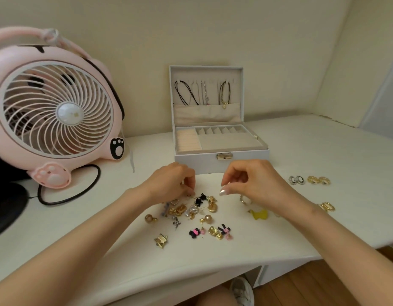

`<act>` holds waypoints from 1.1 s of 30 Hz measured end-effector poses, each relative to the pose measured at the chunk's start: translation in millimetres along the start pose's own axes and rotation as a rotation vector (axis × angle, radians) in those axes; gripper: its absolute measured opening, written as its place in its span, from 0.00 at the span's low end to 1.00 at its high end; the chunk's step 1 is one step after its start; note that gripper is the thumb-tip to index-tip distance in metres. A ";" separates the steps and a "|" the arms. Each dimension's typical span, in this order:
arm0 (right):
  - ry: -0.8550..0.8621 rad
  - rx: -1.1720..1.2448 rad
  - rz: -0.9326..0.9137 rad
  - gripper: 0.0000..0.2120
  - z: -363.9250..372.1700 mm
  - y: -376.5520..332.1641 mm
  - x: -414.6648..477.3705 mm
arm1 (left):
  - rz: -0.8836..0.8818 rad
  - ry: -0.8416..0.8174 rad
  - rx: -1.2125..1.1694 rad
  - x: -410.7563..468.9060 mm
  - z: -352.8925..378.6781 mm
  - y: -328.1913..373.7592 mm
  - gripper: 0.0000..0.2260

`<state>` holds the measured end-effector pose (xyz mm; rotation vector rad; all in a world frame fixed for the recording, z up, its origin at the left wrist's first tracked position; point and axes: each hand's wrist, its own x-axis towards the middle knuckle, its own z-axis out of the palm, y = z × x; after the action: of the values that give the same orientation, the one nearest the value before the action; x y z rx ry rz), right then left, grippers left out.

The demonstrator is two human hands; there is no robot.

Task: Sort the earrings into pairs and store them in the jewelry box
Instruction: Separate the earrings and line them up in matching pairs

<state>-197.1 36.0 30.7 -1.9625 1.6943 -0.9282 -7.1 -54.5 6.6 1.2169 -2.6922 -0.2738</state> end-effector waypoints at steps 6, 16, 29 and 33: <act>0.024 0.076 0.005 0.07 -5.7 -1.7 -7.2 | -0.037 0.085 -0.149 -2.4 -5.6 -2.4 0.03; 0.089 0.205 0.084 0.05 -21.9 4.2 -17.1 | -0.011 0.208 -0.007 -3.9 -21.0 7.6 0.03; 0.094 0.287 0.046 0.06 -28.5 11.8 -24.6 | 0.025 0.284 -0.153 -7.1 -33.0 23.4 0.01; 0.073 0.257 0.051 0.04 -17.2 6.6 -19.5 | 0.039 0.313 -0.285 -10.1 -34.6 26.3 0.01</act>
<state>-214.7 55.9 34.0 -1.7299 1.5664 -1.1485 -11.5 -33.1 45.5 1.0272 -2.3129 -0.4073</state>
